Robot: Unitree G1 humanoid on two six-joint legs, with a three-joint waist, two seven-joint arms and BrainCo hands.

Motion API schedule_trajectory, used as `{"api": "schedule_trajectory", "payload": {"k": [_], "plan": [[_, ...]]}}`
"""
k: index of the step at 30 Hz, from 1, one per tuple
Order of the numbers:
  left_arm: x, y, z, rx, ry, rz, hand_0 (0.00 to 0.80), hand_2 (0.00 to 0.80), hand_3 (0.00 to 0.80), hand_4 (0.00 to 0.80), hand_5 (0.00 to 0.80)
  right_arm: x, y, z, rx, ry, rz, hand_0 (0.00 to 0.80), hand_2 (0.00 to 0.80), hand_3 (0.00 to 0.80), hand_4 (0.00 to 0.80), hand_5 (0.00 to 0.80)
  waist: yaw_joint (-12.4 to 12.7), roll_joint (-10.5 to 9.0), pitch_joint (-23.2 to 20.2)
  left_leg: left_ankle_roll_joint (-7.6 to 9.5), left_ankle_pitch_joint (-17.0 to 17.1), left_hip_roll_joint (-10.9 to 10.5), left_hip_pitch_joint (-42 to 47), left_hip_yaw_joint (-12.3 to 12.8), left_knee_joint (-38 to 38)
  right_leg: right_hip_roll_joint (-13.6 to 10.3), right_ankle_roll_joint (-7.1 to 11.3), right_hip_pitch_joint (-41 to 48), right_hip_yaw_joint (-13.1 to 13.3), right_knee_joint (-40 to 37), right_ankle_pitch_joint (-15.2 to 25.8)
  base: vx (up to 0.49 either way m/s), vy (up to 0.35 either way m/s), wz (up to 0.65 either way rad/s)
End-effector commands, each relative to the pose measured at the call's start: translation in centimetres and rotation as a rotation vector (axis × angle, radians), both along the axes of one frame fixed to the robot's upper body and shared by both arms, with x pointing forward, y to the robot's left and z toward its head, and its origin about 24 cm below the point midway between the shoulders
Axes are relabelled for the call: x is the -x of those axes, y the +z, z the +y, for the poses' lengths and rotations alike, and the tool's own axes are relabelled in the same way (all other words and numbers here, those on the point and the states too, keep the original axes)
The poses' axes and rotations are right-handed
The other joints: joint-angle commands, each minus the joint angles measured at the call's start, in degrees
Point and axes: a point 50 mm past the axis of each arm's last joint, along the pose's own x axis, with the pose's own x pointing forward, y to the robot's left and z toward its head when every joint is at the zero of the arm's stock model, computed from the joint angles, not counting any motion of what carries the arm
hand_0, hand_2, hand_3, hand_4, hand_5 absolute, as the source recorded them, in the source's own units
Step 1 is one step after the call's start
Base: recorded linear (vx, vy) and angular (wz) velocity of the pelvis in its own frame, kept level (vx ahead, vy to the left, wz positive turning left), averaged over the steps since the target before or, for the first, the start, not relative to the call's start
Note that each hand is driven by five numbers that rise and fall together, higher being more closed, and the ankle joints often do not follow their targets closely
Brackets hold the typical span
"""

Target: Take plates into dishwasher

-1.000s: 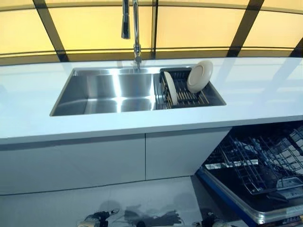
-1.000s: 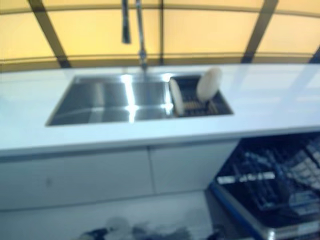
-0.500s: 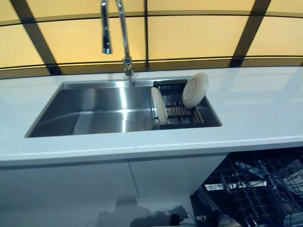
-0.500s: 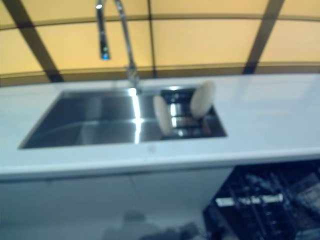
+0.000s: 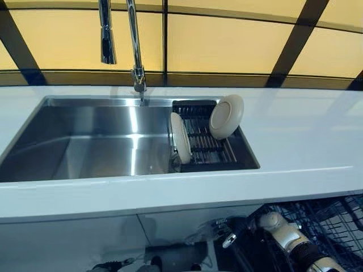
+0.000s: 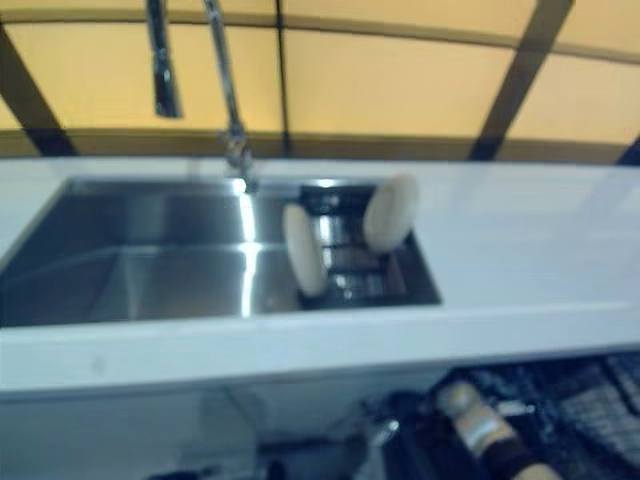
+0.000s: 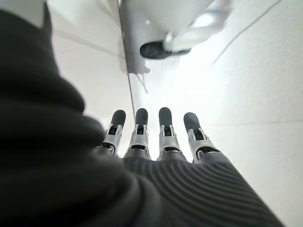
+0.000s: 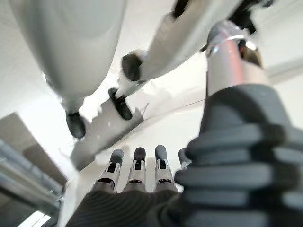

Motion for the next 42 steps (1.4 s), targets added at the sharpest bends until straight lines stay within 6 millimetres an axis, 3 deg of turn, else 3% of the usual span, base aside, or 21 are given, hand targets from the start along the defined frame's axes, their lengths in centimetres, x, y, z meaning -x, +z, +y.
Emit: {"api": "schedule_trajectory", "payload": {"k": [1, 6, 10, 13, 17, 18, 20, 23, 26, 30, 33, 36, 39, 42], "plan": [[-0.5, 0.4, 1.0, -0.052, -0.047, 0.007, 0.0, 0.0, 0.0, 0.0, 0.0, -1.2, 3.3, 0.5, -0.171, 0.101, 0.075, 0.0, 0.0, 0.0, 0.0, 0.0, 0.29, -0.05, -0.89, -2.32, -2.86, 0.85, 1.67, 1.44, 2.55, -1.71, 3.91, -0.63, 0.69, 4.63, -1.32, 0.093, -0.01, -0.02], [0.3, 0.3, 1.3, -0.042, -0.051, 0.022, 0.0, 0.0, 0.0, 0.0, 0.0, -2.8, 7.1, 0.8, -0.354, 0.071, 0.058, 0.0, 0.0, 0.0, 0.0, 0.0, 0.07, -0.41, -1.07, -2.01, -3.61, 1.22, 2.11, 2.36, 2.86, -1.73, 3.95, -0.61, 1.09, 5.16, -1.76, 0.048, -0.006, -0.05], [0.9, 0.2, 1.4, -0.036, -0.058, 0.02, 0.0, 0.0, 0.0, 0.0, 0.0, -4.8, 10.7, -0.2, -0.487, -0.042, -0.066, 0.0, 0.0, 0.0, 0.0, 0.0, -0.12, -0.69, -0.92, -1.79, -4.65, 1.4, 2.38, 2.87, 3.68, -1.84, 4.01, -0.58, 1.32, 5.61, -2.08, 0.021, 0.0, -0.05], [1.3, 0.2, 1.7, -0.036, -0.064, 0.018, 0.0, 0.0, 0.0, 0.0, 0.0, -6.8, 14.8, -2.2, -0.637, -0.155, -0.197, 0.0, 0.0, 0.0, 0.0, 0.0, -0.42, -0.94, -1.02, -1.63, -5.45, 1.42, 2.95, 3.24, 3.72, -1.91, 4.16, -0.24, 1.39, 5.59, -2.29, 0.006, 0.005, -0.07], [1.2, 0.2, 1.6, -0.039, -0.081, 0.017, 0.0, 0.0, 0.0, 0.0, 0.0, -9.0, 18.8, -4.8, -0.762, -0.345, -0.369, 0.0, 0.0, 0.0, 0.0, 0.0, -0.4, -0.89, -1.47, -1.49, -6.04, 1.21, 4.07, 3.02, 2.95, -1.98, 4.43, 0.43, 1.07, 5.28, -2.47, 0.007, 0.012, -0.08], [1.2, 0.2, 1.6, -0.039, -0.081, 0.016, 0.0, 0.0, 0.0, 0.0, 0.0, -9.1, 19.0, -4.8, -0.766, -0.353, -0.375, 0.0, 0.0, 0.0, 0.0, 0.0, -0.4, -0.87, -1.43, -1.49, -6.05, 1.21, 4.14, 3.01, 2.92, -1.98, 4.43, 0.5, 1.05, 5.26, -2.48, 0.011, 0.017, -0.04], [1.3, 0.2, 1.5, -0.04, -0.095, 0.019, 0.0, 0.0, 0.0, 0.0, 0.0, -10.5, 22.7, -7.0, -0.876, -0.514, -0.509, 0.0, 0.0, 0.0, 0.0, 0.0, -0.12, -0.68, -1.98, -1.45, -6.51, 1.07, 4.83, 2.81, 2.61, -2.01, 4.36, 1.21, 0.69, 4.86, -2.8, 0.018, 0.036, -0.05], [1.3, 0.1, 1.4, -0.04, -0.111, 0.022, 0.0, 0.0, 0.0, 0.0, 0.0, -11.6, 26.4, -8.8, -0.944, -0.662, -0.657, 0.0, 0.0, 0.0, 0.0, 0.0, 0.03, -0.41, -2.12, -1.5, -7.15, 1.0, 5.15, 2.9, 3.29, -2.22, 4.27, 1.65, 0.4, 5.01, -3.03, 0.027, 0.046, -0.05], [1.2, 0.1, 1.3, -0.041, -0.111, 0.022, 0.0, 0.0, 0.0, 0.0, 0.0, -11.9, 29.4, -9.4, -1.0, -0.728, -0.771, 0.0, 0.0, 0.0, 0.0, 0.0, 0.16, -0.3, -2.05, -1.45, -7.48, 0.87, 5.41, 2.73, 3.66, -2.29, 4.18, 2.03, 0.4, 5.07, -3.12, 0.034, 0.049, -0.02], [1.1, 0.0, 1.1, -0.035, -0.111, 0.026, 0.0, 0.0, 0.0, 0.0, 0.0, -12.3, 34.3, -9.2, -1.093, -0.818, -0.894, 0.0, 0.0, 0.0, 0.0, 0.0, 0.14, -0.33, -2.31, -1.3, -8.02, 0.49, 5.71, 3.06, 4.23, -2.68, 4.35, 2.27, 0.4, 5.1, -2.99, 0.047, 0.08, -0.03], [1.2, -0.1, 1.0, -0.035, -0.127, 0.041, 0.0, 0.0, 0.0, 0.0, 0.0, -12.5, 36.6, -9.9, -1.172, -0.941, -0.931, 0.0, 0.0, 0.0, 0.0, 0.0, 0.5, -0.25, -2.65, -0.84, -8.15, -0.08, 6.04, 2.67, 3.66, -2.89, 4.77, 2.25, 0.5, 5.54, -3.05, 0.054, 0.077, -0.05], [1.2, 0.0, 1.1, -0.036, -0.15, 0.055, 0.0, 0.0, 0.0, 0.0, 0.0, -12.6, 38.4, -9.0, -1.215, -0.954, -0.939, 0.0, 0.0, 0.0, 0.0, 0.0, 0.53, 0.09, -2.94, -0.18, -7.42, -0.64, 5.68, 2.16, 2.75, -2.56, 4.73, 1.13, 0.64, 7.92, -4.13, 0.021, 0.067, -0.14], [1.2, 0.2, 1.7, -0.054, -0.147, 0.055, 0.0, 0.0, 0.0, 0.0, 0.0, -12.4, 40.4, -8.3, -1.297, -0.961, -0.975, 0.0, 0.0, 0.0, 0.0, 0.0, 0.16, 0.66, -2.25, 0.07, -6.45, -0.42, 5.5, 1.65, 2.52, -2.72, 5.47, -2.59, 0.65, 15.25, -3.64, -0.014, 0.01, -0.32], [0.3, 0.6, 2.2, -0.065, -0.116, 0.033, 0.0, 0.0, 0.0, 0.0, 0.0, -12.4, 41.1, -7.0, -1.209, -0.937, -0.992, 0.0, 0.0, 0.0, 0.0, 0.0, -0.12, 0.81, -1.77, -0.84, -6.12, 0.42, 5.15, 0.44, 2.67, -4.67, 6.31, -2.73, 2.8, 11.63, -2.12, -0.01, -0.116, -0.09]]}}
